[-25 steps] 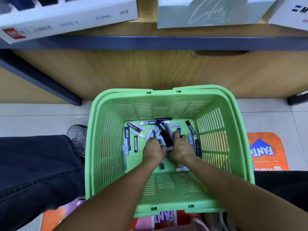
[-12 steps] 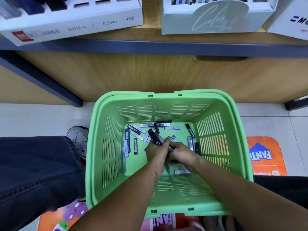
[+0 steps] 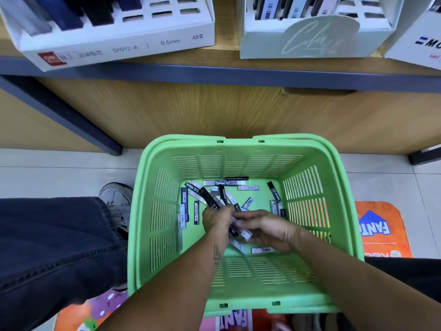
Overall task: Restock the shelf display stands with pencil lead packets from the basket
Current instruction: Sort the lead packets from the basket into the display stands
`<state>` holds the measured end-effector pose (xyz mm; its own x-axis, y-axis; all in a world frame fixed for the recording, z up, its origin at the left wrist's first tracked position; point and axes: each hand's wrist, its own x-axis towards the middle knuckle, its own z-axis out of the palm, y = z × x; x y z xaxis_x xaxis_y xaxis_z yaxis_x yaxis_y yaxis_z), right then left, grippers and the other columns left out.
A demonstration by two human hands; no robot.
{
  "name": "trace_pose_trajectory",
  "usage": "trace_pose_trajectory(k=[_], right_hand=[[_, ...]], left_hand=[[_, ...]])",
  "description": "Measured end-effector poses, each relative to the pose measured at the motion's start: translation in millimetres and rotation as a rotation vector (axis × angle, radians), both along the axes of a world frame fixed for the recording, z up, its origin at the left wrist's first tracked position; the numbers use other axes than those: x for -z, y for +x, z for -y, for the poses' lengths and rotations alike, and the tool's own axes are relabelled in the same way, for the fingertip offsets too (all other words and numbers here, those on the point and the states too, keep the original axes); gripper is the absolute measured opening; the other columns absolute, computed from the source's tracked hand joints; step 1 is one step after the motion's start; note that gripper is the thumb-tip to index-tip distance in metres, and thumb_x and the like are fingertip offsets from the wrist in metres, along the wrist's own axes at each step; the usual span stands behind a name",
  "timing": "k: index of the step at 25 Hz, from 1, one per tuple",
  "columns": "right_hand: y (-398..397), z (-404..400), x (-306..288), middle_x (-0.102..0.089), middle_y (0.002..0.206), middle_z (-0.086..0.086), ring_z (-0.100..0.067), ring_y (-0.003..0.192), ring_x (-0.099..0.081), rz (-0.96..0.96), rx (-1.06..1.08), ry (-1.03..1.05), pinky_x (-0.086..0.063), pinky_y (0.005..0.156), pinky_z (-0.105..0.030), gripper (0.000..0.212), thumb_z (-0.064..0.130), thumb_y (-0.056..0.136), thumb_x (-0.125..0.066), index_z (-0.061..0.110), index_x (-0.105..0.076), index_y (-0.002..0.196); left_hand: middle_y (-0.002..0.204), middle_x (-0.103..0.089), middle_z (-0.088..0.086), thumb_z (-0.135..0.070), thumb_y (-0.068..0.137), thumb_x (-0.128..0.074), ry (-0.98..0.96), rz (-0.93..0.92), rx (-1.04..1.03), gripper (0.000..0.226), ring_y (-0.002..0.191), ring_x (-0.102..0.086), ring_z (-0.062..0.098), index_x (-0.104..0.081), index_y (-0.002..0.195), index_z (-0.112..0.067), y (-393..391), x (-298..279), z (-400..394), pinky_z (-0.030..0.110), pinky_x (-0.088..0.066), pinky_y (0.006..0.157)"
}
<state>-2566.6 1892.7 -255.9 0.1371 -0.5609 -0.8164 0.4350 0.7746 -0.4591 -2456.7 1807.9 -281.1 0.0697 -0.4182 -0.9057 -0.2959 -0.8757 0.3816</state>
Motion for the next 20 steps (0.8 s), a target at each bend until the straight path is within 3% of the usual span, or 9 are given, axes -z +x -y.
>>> trace_pose_trajectory(k=[1, 3, 7, 11, 13, 15, 17, 20], right_hand=[[-1.7, 1.0, -2.3, -0.074, 0.115, -0.011, -0.019, 0.093, -0.072, -0.022, 0.059, 0.001, -0.059, 0.077, -0.029, 0.029, 0.002, 0.093, -0.065, 0.013, -0.072, 0.119], [-6.0, 1.6, -1.4, -0.075, 0.112, -0.015, -0.026, 0.088, -0.074, -0.126, 0.119, 0.026, -0.061, 0.079, -0.032, 0.030, -0.011, 0.091, -0.060, 0.009, -0.075, 0.110], [-13.0, 5.3, -3.2, -0.077, 0.106, -0.013, -0.034, 0.092, -0.075, -0.334, 0.078, 0.040, -0.061, 0.086, -0.042, 0.041, -0.018, 0.088, -0.060, 0.006, -0.069, 0.120], [-12.5, 11.1, -15.5, -0.072, 0.116, -0.017, -0.032, 0.082, -0.076, -0.330, 0.016, 0.049, -0.062, 0.068, -0.034, 0.066, -0.011, 0.089, -0.065, 0.033, -0.054, 0.137], [-9.7, 12.2, -20.7, -0.075, 0.105, -0.019, -0.029, 0.083, -0.076, -0.286, 0.004, 0.034, -0.059, 0.066, -0.031, 0.043, 0.000, 0.093, -0.066, 0.023, -0.058, 0.129], [-7.1, 12.7, -23.8, -0.076, 0.100, -0.018, -0.024, 0.083, -0.072, -0.348, -0.013, -0.033, -0.056, 0.069, -0.029, 0.024, 0.007, 0.091, -0.072, 0.008, -0.069, 0.115], [-3.3, 14.4, -26.6, -0.075, 0.093, -0.019, -0.022, 0.076, -0.069, -0.422, -0.006, -0.043, -0.058, 0.069, -0.030, 0.016, 0.000, 0.087, -0.074, 0.000, -0.072, 0.103], [-8.3, 18.7, -36.2, -0.072, 0.080, -0.016, -0.020, 0.063, -0.066, -0.493, 0.029, -0.032, -0.056, 0.063, -0.027, 0.011, -0.008, 0.086, -0.071, -0.005, -0.071, 0.097]], left_hand=[[0.097, -0.066, 0.015, -0.009, 0.083, -0.073, 0.008, -0.021, 0.014, 0.028, 0.085, -0.066, 0.029, -0.052, 0.101, -0.008, 3.0, 1.6, 2.2, 0.045, -0.058, 0.079], [0.100, -0.065, 0.017, -0.009, 0.083, -0.074, 0.013, -0.062, 0.030, 0.032, 0.090, -0.065, 0.031, -0.050, 0.104, -0.008, 8.5, 0.0, 6.3, 0.046, -0.056, 0.081], [0.109, -0.061, 0.016, -0.010, 0.080, -0.075, 0.022, -0.130, 0.091, 0.038, 0.107, -0.060, 0.034, -0.044, 0.101, -0.014, 16.8, -4.9, 16.5, 0.053, -0.050, 0.096], [0.110, -0.065, 0.015, -0.008, 0.081, -0.073, 0.038, -0.226, 0.054, 0.042, 0.107, -0.061, 0.030, -0.045, 0.112, -0.011, 21.2, -15.4, 19.3, 0.044, -0.045, 0.091], [0.108, -0.067, 0.017, -0.006, 0.081, -0.072, 0.025, -0.257, 0.050, 0.041, 0.106, -0.063, 0.032, -0.046, 0.112, -0.010, 21.1, -19.3, 17.5, 0.044, -0.048, 0.090], [0.102, -0.068, 0.019, -0.004, 0.080, -0.072, 0.018, -0.286, 0.069, 0.039, 0.099, -0.066, 0.033, -0.047, 0.110, -0.009, 20.7, -22.6, 16.7, 0.054, -0.051, 0.095], [0.097, -0.067, 0.019, -0.001, 0.080, -0.071, -0.001, -0.292, 0.104, 0.033, 0.094, -0.065, 0.033, -0.047, 0.101, -0.011, 22.0, -25.4, 15.9, 0.058, -0.049, 0.098], [0.107, -0.067, 0.019, 0.000, 0.075, -0.075, -0.021, -0.343, 0.186, 0.040, 0.105, -0.065, 0.035, -0.047, 0.098, -0.016, 23.3, -37.3, 17.8, 0.057, -0.049, 0.100]])
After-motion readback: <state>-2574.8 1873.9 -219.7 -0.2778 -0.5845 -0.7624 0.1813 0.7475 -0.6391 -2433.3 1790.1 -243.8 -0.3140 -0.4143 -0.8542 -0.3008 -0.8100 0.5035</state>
